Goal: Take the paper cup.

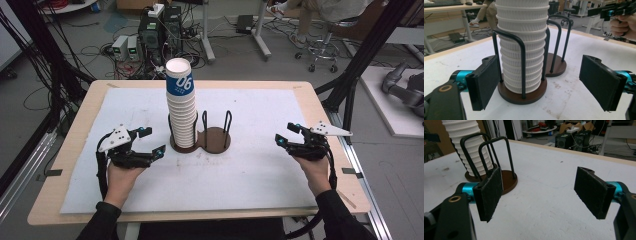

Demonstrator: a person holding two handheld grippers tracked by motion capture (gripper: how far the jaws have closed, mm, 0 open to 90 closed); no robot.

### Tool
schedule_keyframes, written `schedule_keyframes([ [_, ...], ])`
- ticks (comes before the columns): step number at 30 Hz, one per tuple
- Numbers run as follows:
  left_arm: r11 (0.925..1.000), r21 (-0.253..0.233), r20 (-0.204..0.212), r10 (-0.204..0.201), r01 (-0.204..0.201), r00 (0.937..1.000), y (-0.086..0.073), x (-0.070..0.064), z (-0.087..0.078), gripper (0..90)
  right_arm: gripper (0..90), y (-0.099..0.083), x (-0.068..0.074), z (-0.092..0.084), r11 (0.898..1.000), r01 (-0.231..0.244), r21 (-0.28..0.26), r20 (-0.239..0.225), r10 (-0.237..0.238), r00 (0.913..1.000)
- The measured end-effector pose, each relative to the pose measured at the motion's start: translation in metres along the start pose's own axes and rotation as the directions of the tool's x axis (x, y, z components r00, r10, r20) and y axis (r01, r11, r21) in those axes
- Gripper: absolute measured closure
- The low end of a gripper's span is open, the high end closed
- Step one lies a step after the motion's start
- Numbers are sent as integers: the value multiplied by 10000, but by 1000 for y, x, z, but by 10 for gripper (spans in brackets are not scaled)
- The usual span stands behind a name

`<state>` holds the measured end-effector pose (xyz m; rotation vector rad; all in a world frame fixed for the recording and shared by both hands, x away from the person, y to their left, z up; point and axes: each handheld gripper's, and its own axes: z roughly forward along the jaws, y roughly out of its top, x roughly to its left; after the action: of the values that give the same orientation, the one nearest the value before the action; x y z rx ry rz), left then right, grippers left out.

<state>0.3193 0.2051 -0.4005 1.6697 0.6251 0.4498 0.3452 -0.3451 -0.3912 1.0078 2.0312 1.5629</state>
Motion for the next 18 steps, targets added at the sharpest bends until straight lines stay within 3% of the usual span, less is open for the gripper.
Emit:
schedule_keyframes([
  [7,9999,41,369,-109,108,9993,5,1,1,158,237,0,-1,0,10000,-18,-8,-114,18,9999],
  [11,9997,227,276,-110,103,9996,8,-1,2,158,237,0,1,-2,9998,188,45,-50,-188,9998],
  [18,9999,129,199,12,-14,9998,13,0,3,141,236,-1,2,-5,9995,295,114,27,-295,9996],
])
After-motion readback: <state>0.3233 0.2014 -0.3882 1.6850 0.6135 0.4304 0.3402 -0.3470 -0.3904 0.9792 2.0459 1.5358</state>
